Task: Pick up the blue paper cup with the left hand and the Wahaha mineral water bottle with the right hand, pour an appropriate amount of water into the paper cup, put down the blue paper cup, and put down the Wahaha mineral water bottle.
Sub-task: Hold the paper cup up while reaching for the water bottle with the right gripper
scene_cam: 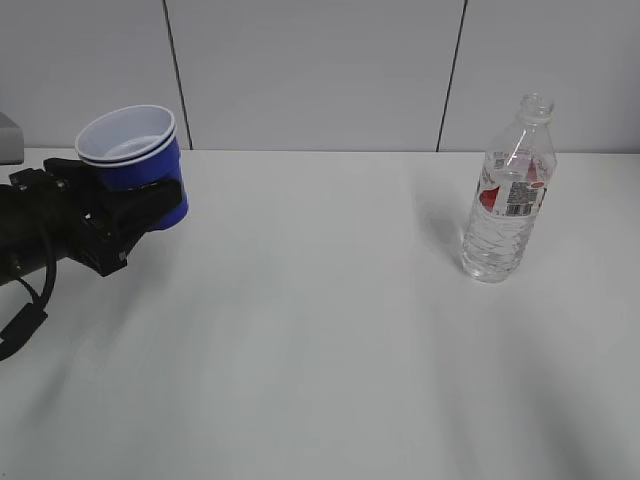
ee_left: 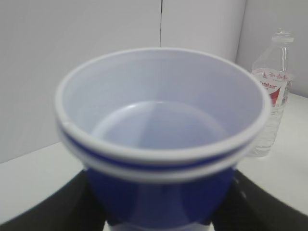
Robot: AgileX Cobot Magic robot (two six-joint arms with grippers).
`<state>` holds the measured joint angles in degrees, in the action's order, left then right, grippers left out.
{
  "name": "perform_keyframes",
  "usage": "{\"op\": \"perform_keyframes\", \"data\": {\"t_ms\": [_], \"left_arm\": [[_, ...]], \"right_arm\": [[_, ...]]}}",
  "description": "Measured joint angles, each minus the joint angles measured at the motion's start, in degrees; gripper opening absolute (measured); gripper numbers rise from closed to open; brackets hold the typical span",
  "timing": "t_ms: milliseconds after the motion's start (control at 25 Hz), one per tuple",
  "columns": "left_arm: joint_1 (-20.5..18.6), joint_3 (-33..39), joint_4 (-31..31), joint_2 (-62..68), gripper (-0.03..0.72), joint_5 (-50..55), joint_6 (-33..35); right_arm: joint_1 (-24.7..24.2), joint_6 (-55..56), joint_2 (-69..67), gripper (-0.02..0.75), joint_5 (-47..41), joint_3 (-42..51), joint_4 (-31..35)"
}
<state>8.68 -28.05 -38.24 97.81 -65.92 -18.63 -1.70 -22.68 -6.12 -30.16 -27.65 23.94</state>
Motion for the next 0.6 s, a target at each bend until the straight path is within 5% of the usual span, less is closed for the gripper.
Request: {"op": "perform_keyframes", "data": {"t_ms": [240, 600], "left_arm": [[0.00, 0.00, 0.00, 0.00, 0.445, 0.00, -0.25], [0.00, 0.00, 0.00, 0.00, 0.445, 0.00, -0.28]], "right_arm": [[0.00, -13.34, -13.77, 0.587, 16.28, 0.00, 10.64], [1.57, -27.11, -24.48, 0.587, 28.09, -1.97, 10.52]]}}
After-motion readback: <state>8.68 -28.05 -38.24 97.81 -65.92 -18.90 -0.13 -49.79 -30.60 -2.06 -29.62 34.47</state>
